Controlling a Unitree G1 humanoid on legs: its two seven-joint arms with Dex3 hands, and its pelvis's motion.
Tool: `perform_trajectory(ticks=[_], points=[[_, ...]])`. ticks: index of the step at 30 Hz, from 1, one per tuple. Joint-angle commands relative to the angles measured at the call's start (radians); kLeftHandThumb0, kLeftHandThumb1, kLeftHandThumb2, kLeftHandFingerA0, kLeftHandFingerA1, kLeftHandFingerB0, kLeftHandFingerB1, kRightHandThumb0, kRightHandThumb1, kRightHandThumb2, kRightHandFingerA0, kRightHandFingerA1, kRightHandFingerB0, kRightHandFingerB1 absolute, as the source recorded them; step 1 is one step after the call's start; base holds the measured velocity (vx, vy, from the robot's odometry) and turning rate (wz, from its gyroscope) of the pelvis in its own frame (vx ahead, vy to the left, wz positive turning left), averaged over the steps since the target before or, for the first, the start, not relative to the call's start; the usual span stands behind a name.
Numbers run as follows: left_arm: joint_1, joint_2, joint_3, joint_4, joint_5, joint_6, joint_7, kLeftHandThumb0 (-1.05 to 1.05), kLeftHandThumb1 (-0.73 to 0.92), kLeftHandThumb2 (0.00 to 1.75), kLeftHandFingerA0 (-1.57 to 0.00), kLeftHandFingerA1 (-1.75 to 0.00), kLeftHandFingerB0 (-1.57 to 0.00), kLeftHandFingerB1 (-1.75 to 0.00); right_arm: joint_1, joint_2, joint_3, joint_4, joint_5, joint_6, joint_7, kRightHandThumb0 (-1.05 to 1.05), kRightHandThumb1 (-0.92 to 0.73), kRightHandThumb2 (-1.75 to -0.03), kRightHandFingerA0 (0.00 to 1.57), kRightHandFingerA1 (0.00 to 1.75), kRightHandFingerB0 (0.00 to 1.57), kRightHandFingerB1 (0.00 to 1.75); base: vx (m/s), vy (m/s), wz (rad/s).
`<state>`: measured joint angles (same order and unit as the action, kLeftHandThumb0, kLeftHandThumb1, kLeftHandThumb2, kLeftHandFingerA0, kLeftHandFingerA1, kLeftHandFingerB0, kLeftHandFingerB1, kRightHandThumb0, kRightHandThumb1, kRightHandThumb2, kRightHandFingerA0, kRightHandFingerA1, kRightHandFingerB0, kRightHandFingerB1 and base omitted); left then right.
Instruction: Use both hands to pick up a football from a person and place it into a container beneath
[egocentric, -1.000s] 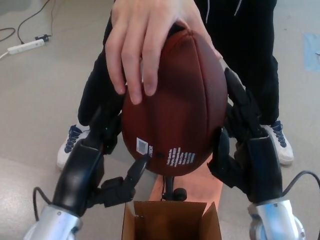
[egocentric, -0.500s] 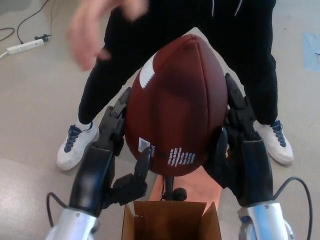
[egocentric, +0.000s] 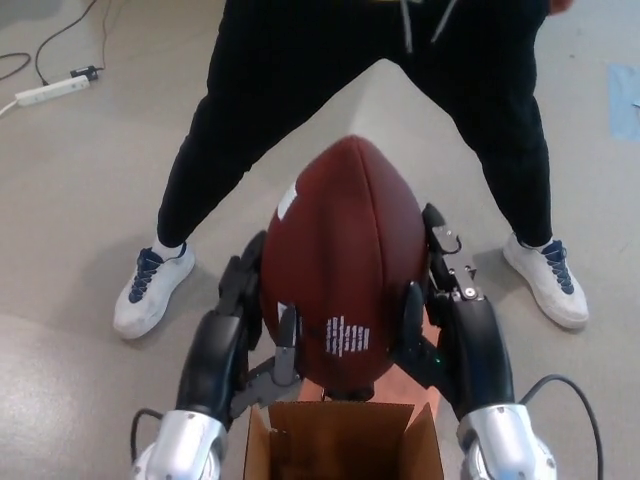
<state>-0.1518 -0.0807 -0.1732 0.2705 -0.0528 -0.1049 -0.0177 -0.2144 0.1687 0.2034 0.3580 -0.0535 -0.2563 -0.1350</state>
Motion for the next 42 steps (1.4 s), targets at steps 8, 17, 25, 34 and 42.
perform_trajectory(ticks=[8,17,25,34,42], points=[[-0.131,-0.055,0.050,0.229,-0.075,-0.147,-0.159,-0.78,0.81,1.09,0.00,-0.16,0.00,-0.21,-0.115,-0.009,-0.041,0.196,0.001,-0.053,0.044,-0.79,-0.88,-1.21,0.00,0.17,0.01,0.20,0.00,0.000,0.00],[-0.121,-0.044,0.068,0.229,-0.082,-0.143,-0.201,-0.76,0.80,1.10,0.00,-0.16,0.00,-0.20,-0.112,0.004,-0.036,0.209,-0.013,-0.056,0.038,-0.81,-0.90,-1.21,0.00,0.15,0.01,0.18,0.00,0.000,0.00],[-0.119,0.155,0.126,0.224,-0.040,-0.053,-0.185,-0.72,0.78,1.12,0.00,-0.24,0.00,-0.20,-0.057,-0.058,-0.121,0.218,0.058,-0.007,0.082,-0.87,-0.88,-1.18,0.00,0.15,0.00,0.09,0.00,0.000,0.00],[-0.130,0.283,0.274,0.323,-0.081,-0.066,-0.232,-0.79,0.74,1.10,0.00,-0.26,-0.05,-0.23,-0.054,-0.164,-0.259,0.337,0.088,-0.059,0.105,-0.78,-0.82,-1.12,0.00,0.17,0.00,0.14,0.00,0.000,0.00],[-0.111,0.312,0.295,0.421,-0.057,-0.097,-0.249,-0.89,0.75,1.10,0.00,-0.24,-0.16,-0.24,-0.075,-0.199,-0.271,0.411,0.052,-0.119,0.104,-0.84,-0.81,-1.12,0.00,0.16,0.00,0.12,0.00,0.000,0.00]])
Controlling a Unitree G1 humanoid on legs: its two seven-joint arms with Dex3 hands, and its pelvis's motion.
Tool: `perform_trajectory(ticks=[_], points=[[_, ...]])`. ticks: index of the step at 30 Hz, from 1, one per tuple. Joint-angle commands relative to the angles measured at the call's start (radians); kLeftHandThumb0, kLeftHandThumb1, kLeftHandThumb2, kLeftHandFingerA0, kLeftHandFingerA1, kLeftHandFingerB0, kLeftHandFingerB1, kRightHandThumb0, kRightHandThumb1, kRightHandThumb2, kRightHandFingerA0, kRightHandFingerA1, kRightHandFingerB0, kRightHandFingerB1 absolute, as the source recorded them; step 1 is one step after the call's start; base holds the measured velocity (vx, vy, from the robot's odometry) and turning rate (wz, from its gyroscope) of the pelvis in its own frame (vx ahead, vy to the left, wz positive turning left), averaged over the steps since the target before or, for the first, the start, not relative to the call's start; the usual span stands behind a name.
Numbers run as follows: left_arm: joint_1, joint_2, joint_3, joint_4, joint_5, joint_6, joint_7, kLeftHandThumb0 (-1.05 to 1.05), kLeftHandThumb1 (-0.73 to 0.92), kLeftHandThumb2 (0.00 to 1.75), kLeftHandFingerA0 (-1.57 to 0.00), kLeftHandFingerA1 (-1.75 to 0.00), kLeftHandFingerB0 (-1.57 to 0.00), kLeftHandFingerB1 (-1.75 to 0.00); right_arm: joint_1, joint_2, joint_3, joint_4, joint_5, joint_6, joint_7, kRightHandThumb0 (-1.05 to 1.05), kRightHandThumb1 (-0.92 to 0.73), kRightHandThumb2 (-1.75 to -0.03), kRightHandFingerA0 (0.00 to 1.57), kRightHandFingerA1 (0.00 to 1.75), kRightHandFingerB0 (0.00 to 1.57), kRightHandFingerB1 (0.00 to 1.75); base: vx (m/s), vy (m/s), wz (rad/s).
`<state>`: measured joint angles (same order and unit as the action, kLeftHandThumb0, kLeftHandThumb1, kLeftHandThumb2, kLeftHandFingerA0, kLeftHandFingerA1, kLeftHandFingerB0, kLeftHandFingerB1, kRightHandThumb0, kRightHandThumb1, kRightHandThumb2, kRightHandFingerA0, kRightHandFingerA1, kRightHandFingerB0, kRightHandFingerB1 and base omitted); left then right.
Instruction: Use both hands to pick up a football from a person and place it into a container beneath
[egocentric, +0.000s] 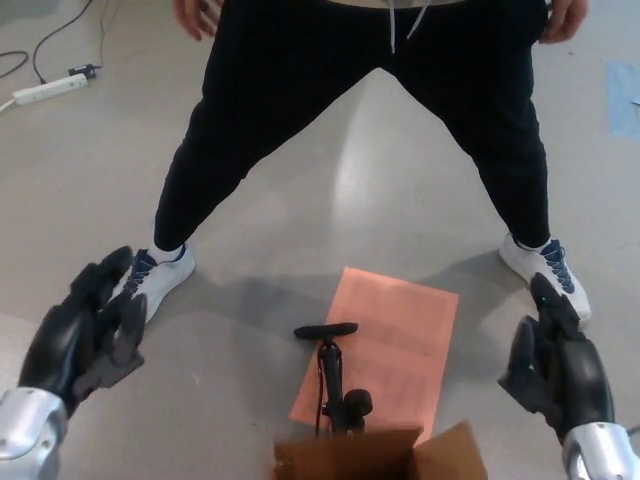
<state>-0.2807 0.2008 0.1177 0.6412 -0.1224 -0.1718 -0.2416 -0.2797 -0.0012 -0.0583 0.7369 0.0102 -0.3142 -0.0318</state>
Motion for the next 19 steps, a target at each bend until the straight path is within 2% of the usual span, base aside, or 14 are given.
perform_trajectory(ticks=[1,2,3,4,5,6,9,13,15,17,18,19], points=[[0.020,0.028,0.010,0.060,0.005,-0.022,-0.028,-0.89,0.75,1.10,0.00,-0.24,-0.16,-0.24,-0.013,-0.031,-0.009,0.036,-0.015,-0.065,-0.003,-0.84,-0.81,-1.12,0.00,0.16,0.00,0.12,0.00,0.000,0.00],[0.025,0.027,0.014,0.073,0.003,-0.036,-0.028,-0.81,0.89,0.68,-0.09,-0.26,-0.10,-0.23,-0.014,-0.034,-0.008,0.039,-0.017,-0.064,-0.004,-0.84,-0.80,-1.11,0.01,0.18,0.01,0.13,0.00,0.000,0.00],[0.030,0.027,0.017,0.089,0.004,-0.057,-0.028,-0.81,0.89,0.68,-0.09,-0.26,-0.10,-0.23,-0.015,-0.036,-0.007,0.042,-0.020,-0.064,-0.006,-0.84,-0.80,-1.11,0.01,0.18,0.01,0.13,0.00,0.000,0.00],[0.039,0.025,0.034,0.143,-0.009,-0.099,-0.040,-0.82,0.81,0.74,-0.09,-0.29,-0.10,-0.21,-0.016,-0.043,-0.003,0.049,-0.029,-0.067,-0.009,-0.85,-0.80,-1.10,0.03,0.20,0.02,0.12,0.00,0.000,0.00],[0.045,0.031,0.040,0.183,-0.004,-0.120,-0.039,-0.81,0.91,0.69,-0.13,-0.28,-0.09,-0.22,-0.019,-0.048,-0.002,0.058,-0.033,-0.071,-0.010,-0.85,-0.81,-1.10,0.03,0.21,0.02,0.11,0.00,0.000,0.00],[0.048,0.041,0.046,0.219,0.004,-0.128,-0.029,-0.84,0.73,1.08,-0.04,-0.37,-0.12,-0.29,-0.023,-0.051,-0.002,0.072,-0.034,-0.078,-0.010,-0.85,-0.80,-1.10,0.03,0.22,0.02,0.11,0.00,0.000,0.00],[0.025,0.068,0.069,0.324,0.000,-0.145,-0.036,-0.86,0.80,1.12,-0.03,-0.29,-0.12,-0.21,-0.061,-0.069,-0.004,0.142,-0.047,-0.084,-0.031,-0.84,-0.80,-1.08,0.06,0.24,0.05,0.12,0.00,0.000,0.00],[-0.019,0.115,0.113,0.411,-0.028,-0.138,-0.045,-0.81,0.80,1.11,-0.05,-0.36,-0.10,-0.24,-0.136,-0.114,0.024,0.340,-0.101,-0.047,-0.077,-0.81,-0.79,-1.07,0.06,0.26,0.05,0.15,0.00,0.000,0.00],[-0.050,0.132,0.120,0.437,-0.027,-0.148,-0.052,-0.82,0.81,1.11,0.00,-0.29,-0.11,-0.23,-0.159,-0.125,0.009,0.409,-0.082,-0.040,-0.062,-0.77,-0.76,-1.06,0.05,0.35,0.05,0.18,0.00,0.000,0.00],[-0.082,0.144,0.121,0.463,-0.009,-0.151,-0.035,-0.85,0.79,1.10,0.00,-0.34,-0.14,-0.25,-0.172,-0.135,-0.004,0.456,-0.068,-0.040,-0.051,-0.79,-0.76,-1.06,0.07,0.38,0.06,0.18,0.00,0.000,0.00],[-0.098,0.144,0.126,0.476,-0.011,-0.146,-0.035,-0.80,0.82,0.76,-0.08,-0.28,-0.08,-0.20,-0.177,-0.140,-0.003,0.469,-0.072,-0.045,-0.054,-0.71,-0.74,-1.08,0.03,0.43,0.00,0.24,0.00,0.000,0.00],[-0.104,0.144,0.129,0.483,-0.013,-0.146,-0.037,-0.80,0.82,0.76,-0.08,-0.28,-0.08,-0.20,-0.180,-0.143,-0.001,0.475,-0.074,-0.048,-0.055,-0.71,-0.74,-1.08,0.03,0.43,0.00,0.24,0.00,0.000,0.00]])
